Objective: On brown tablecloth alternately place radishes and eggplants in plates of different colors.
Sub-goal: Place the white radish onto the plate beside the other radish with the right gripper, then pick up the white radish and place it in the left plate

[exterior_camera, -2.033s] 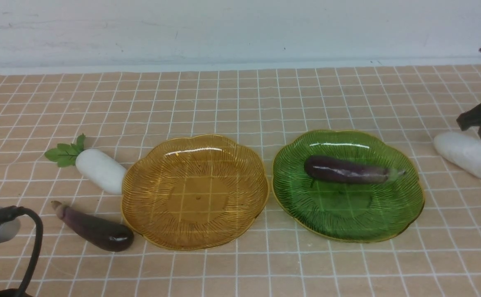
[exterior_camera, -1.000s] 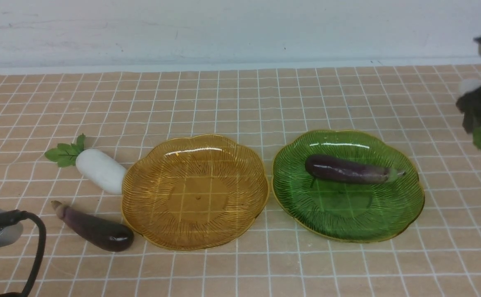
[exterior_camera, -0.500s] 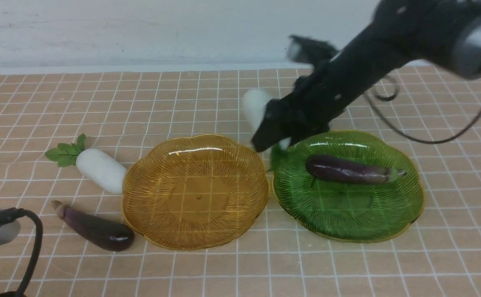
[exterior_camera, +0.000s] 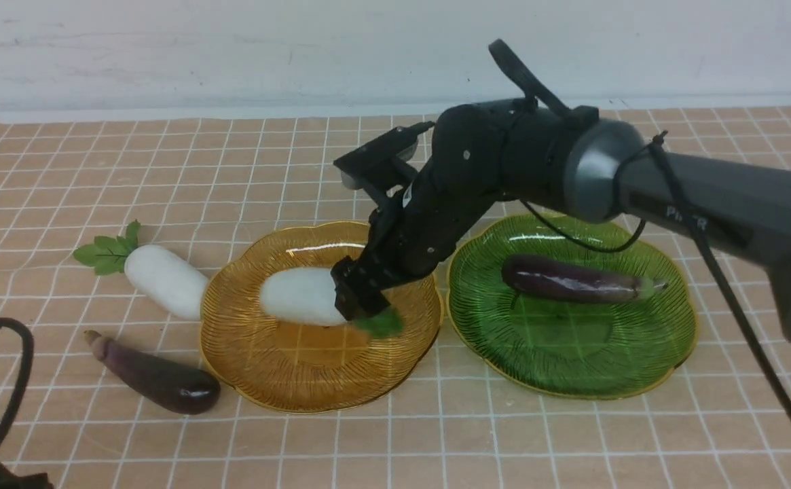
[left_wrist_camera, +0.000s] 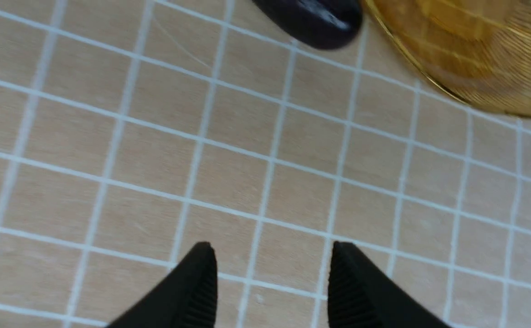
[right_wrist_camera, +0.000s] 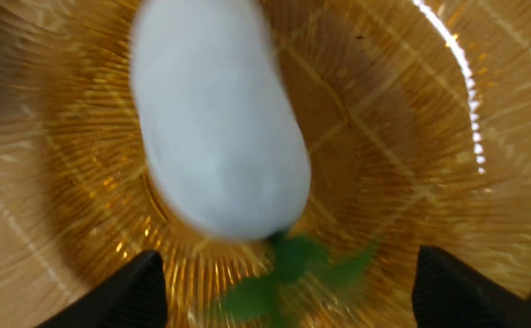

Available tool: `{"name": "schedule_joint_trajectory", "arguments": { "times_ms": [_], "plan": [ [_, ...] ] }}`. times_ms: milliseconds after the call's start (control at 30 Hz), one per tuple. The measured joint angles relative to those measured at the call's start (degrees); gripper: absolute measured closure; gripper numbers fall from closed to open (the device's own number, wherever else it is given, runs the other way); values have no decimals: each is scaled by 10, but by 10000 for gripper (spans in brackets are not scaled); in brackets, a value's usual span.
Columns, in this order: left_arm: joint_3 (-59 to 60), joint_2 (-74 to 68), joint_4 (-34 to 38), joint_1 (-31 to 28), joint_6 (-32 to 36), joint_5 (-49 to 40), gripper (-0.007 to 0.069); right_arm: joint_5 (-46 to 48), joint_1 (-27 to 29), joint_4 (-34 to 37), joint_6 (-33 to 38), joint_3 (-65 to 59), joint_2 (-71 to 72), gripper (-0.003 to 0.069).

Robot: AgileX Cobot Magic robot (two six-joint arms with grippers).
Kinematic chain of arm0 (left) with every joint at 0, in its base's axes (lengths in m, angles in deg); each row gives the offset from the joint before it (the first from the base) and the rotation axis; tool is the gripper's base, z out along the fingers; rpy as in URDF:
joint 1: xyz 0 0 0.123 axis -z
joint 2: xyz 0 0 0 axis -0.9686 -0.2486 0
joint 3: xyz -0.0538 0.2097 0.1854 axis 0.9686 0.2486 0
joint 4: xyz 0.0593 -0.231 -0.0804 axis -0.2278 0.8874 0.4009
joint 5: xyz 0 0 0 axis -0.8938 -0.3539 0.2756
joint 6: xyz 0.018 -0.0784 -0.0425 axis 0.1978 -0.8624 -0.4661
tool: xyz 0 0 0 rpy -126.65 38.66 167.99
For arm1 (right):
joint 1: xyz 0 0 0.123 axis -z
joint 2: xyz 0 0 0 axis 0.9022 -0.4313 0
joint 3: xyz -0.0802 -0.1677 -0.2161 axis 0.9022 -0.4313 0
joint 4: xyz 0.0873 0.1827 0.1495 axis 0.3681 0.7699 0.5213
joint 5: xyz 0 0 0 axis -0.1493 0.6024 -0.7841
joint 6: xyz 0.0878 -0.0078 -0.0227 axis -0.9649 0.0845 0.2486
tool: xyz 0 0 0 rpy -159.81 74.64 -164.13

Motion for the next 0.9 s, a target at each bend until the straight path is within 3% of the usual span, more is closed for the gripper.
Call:
{"name": "schedule_joint_trajectory", "arguments": {
  "times_ms": [200, 267, 367, 467, 633, 767, 900],
  "plan": [
    [-21, 0, -39, 0, -36, -4, 309, 114, 1, -39, -27, 69, 0, -28],
    [-38, -5, -40, 0, -50, -3, 309, 169, 4, -61, -36, 118, 0, 7],
    [-79, -39, -36, 0, -74, 2, 309, 184, 14, -97, -50, 163, 1, 116],
    [-146, -123, -34, 0, -72, 6, 309, 188, 41, -118, -84, 189, 9, 362],
    [-215, -253, -52, 0, -65, 22, 306, 191, 76, -122, -128, 107, 92, 630],
    [-269, -381, -55, 0, -63, 59, 267, 194, 97, -121, -140, -48, 244, 671],
    [-321, -501, -53, 0, -65, 110, 165, 198, 100, -119, -140, -179, 357, 674]
  ]
}}
